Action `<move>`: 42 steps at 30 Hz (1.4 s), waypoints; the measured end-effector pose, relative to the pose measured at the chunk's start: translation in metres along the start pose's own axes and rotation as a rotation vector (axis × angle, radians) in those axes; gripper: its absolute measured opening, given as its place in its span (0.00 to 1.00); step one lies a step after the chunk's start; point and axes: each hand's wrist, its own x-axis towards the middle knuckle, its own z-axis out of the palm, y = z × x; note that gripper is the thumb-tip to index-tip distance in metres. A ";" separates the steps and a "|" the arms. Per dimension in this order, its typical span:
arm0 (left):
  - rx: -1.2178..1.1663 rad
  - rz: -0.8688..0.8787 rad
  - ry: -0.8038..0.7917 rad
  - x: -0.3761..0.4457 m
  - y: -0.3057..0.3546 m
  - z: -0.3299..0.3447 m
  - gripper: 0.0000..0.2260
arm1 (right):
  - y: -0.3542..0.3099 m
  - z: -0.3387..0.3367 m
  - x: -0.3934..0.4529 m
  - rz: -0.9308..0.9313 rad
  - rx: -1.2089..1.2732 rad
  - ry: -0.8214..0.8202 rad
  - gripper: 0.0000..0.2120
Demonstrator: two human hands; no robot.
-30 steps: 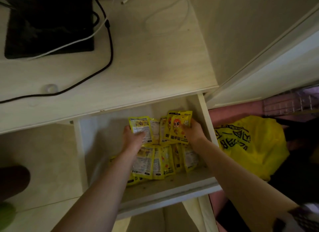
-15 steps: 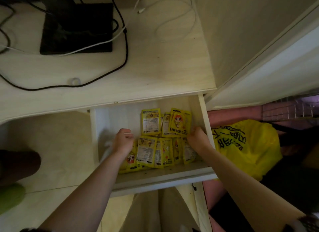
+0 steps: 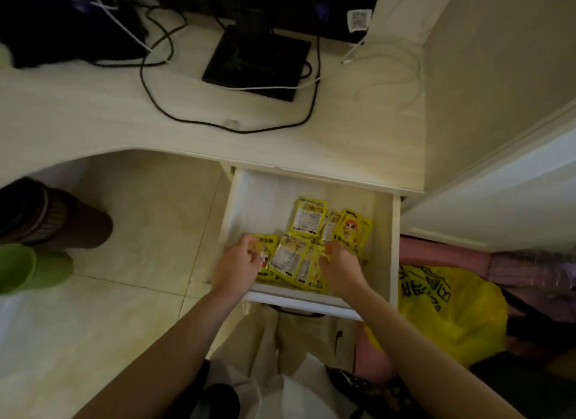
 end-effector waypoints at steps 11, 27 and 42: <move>-0.006 -0.207 0.279 -0.074 -0.081 -0.050 0.11 | -0.103 0.074 -0.029 -0.364 -0.300 -0.151 0.19; -0.049 -0.478 0.465 -0.113 -0.271 -0.203 0.10 | -0.283 0.235 -0.063 -0.663 -0.459 -0.271 0.19; -0.030 -0.505 0.611 -0.056 -0.378 -0.335 0.10 | -0.471 0.335 -0.034 -0.826 -0.571 -0.257 0.19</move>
